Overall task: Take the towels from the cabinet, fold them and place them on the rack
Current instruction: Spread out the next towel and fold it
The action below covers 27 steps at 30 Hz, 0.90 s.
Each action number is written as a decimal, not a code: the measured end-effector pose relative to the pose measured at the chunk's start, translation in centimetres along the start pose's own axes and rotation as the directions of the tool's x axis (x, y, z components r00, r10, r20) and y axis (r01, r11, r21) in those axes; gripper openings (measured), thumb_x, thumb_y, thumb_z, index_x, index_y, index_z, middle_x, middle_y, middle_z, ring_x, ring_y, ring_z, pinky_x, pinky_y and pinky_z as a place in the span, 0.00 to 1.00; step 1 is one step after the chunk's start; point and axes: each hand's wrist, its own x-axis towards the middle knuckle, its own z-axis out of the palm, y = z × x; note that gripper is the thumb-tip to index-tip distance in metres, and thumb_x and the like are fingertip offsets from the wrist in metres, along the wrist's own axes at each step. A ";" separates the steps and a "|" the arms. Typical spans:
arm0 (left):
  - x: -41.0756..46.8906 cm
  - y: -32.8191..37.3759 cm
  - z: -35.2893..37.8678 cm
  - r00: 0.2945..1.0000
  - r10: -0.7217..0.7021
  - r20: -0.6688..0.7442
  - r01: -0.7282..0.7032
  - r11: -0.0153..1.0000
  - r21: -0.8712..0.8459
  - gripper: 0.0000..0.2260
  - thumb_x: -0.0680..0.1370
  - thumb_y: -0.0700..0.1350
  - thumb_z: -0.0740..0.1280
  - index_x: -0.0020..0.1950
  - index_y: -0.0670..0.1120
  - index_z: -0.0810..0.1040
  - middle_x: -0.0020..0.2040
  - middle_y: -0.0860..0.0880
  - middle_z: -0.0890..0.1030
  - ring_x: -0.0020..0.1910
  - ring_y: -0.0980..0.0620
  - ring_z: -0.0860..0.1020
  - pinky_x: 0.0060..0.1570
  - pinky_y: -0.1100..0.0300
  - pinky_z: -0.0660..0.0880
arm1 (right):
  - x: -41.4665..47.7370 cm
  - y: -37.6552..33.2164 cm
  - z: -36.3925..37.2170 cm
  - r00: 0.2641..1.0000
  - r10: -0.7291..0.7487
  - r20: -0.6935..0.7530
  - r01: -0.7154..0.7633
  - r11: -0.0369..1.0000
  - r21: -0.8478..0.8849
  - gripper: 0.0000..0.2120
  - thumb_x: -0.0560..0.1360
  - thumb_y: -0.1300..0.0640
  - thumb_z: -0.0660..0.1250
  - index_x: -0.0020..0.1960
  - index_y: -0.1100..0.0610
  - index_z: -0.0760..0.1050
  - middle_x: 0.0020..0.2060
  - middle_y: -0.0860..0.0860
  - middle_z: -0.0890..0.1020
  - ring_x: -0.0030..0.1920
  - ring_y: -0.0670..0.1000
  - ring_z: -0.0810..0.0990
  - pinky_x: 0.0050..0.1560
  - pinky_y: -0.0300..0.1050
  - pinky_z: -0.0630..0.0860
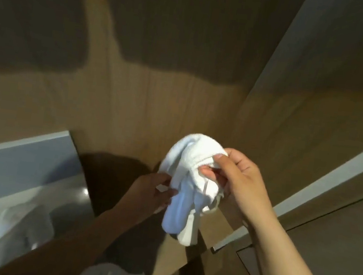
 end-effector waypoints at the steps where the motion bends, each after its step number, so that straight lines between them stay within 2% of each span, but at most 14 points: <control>1: -0.7 0.8 -1.1 0.999 0.036 -0.023 -0.036 0.999 0.000 0.06 0.77 0.46 0.69 0.49 0.43 0.81 0.41 0.48 0.84 0.40 0.51 0.84 0.44 0.52 0.82 | -0.6 -1.4 0.8 1.000 -0.021 0.010 0.020 0.999 0.038 0.06 0.76 0.56 0.69 0.42 0.51 0.83 0.39 0.54 0.84 0.42 0.51 0.85 0.42 0.41 0.82; 3: -2.2 2.4 -3.4 0.989 0.106 -0.106 -0.106 0.994 0.003 0.06 0.78 0.44 0.68 0.47 0.42 0.81 0.36 0.48 0.83 0.36 0.51 0.83 0.41 0.53 0.82 | -1.8 -3.9 2.8 0.997 -0.072 0.005 0.071 0.991 0.109 0.04 0.74 0.55 0.71 0.42 0.52 0.83 0.39 0.54 0.84 0.44 0.52 0.85 0.47 0.43 0.82; 6: -4.6 5.2 -7.5 0.949 0.182 -0.256 -0.201 0.978 -0.048 0.06 0.78 0.44 0.68 0.41 0.48 0.80 0.35 0.51 0.82 0.34 0.54 0.83 0.34 0.65 0.78 | -3.2 -7.6 6.1 0.983 -0.180 -0.021 0.181 0.971 0.158 0.07 0.74 0.52 0.68 0.44 0.53 0.83 0.43 0.55 0.85 0.47 0.53 0.85 0.49 0.43 0.82; 11: -9.3 9.6 -15.0 0.855 0.328 -0.402 -0.356 0.935 0.006 0.09 0.78 0.41 0.69 0.38 0.39 0.79 0.33 0.42 0.78 0.33 0.60 0.81 0.32 0.71 0.75 | -5.1 -12.7 12.5 0.949 -0.316 0.011 0.311 0.937 0.161 0.12 0.76 0.48 0.66 0.53 0.54 0.81 0.50 0.53 0.85 0.53 0.54 0.85 0.49 0.41 0.80; 15: -13.4 12.2 -20.9 0.775 0.360 -0.519 -0.419 0.908 0.003 0.07 0.78 0.39 0.68 0.41 0.45 0.82 0.33 0.55 0.82 0.33 0.62 0.82 0.33 0.73 0.73 | -6.0 -15.9 17.9 0.909 -0.413 0.059 0.394 0.897 0.199 0.15 0.74 0.47 0.66 0.56 0.54 0.78 0.52 0.51 0.84 0.56 0.53 0.84 0.52 0.43 0.79; 17: -15.4 13.0 -23.8 0.700 0.414 -0.582 -0.444 0.890 0.100 0.06 0.78 0.39 0.68 0.42 0.43 0.83 0.33 0.54 0.82 0.33 0.64 0.81 0.32 0.74 0.71 | -6.3 -17.2 20.5 0.886 -0.454 0.101 0.427 0.880 0.206 0.15 0.73 0.46 0.67 0.56 0.53 0.78 0.53 0.51 0.84 0.57 0.53 0.83 0.55 0.47 0.80; 19: -17.4 13.7 -26.4 0.600 0.468 -0.649 -0.456 0.866 0.204 0.06 0.78 0.38 0.68 0.43 0.43 0.83 0.34 0.51 0.82 0.35 0.65 0.81 0.33 0.76 0.71 | -6.5 -18.2 22.9 0.865 -0.482 0.140 0.447 0.866 0.223 0.14 0.74 0.46 0.68 0.56 0.52 0.78 0.55 0.52 0.84 0.59 0.54 0.82 0.60 0.53 0.78; 20: -18.8 13.6 -28.1 0.543 0.496 -0.677 -0.450 0.853 0.264 0.06 0.78 0.38 0.68 0.43 0.44 0.82 0.35 0.52 0.82 0.36 0.65 0.80 0.34 0.76 0.71 | -6.7 -18.5 24.6 0.856 -0.489 0.169 0.447 0.863 0.235 0.15 0.74 0.46 0.67 0.57 0.53 0.78 0.56 0.53 0.83 0.60 0.54 0.82 0.62 0.54 0.77; 22: -20.0 13.7 -29.8 0.478 0.543 -0.690 -0.416 0.832 0.366 0.07 0.78 0.39 0.67 0.45 0.51 0.82 0.37 0.57 0.82 0.39 0.64 0.80 0.36 0.75 0.72 | -6.5 -18.7 26.0 0.843 -0.493 0.215 0.439 0.862 0.254 0.17 0.75 0.46 0.66 0.60 0.53 0.77 0.59 0.53 0.82 0.62 0.54 0.81 0.63 0.54 0.76; 24: -21.6 12.8 -31.7 0.461 0.554 -0.693 -0.366 0.830 0.420 0.06 0.78 0.42 0.68 0.44 0.51 0.82 0.38 0.56 0.82 0.40 0.61 0.80 0.37 0.72 0.74 | -6.3 -18.3 28.1 0.835 -0.476 0.277 0.405 0.871 0.277 0.17 0.76 0.46 0.66 0.61 0.53 0.76 0.59 0.52 0.82 0.62 0.53 0.81 0.62 0.51 0.77; 27: -23.2 10.4 -33.3 0.501 0.536 -0.680 -0.253 0.842 0.477 0.07 0.78 0.43 0.68 0.41 0.44 0.82 0.36 0.50 0.81 0.36 0.56 0.79 0.36 0.64 0.74 | -5.7 -16.7 30.6 0.849 -0.412 0.331 0.349 0.907 0.234 0.09 0.76 0.46 0.68 0.53 0.47 0.81 0.55 0.49 0.84 0.58 0.52 0.82 0.59 0.46 0.79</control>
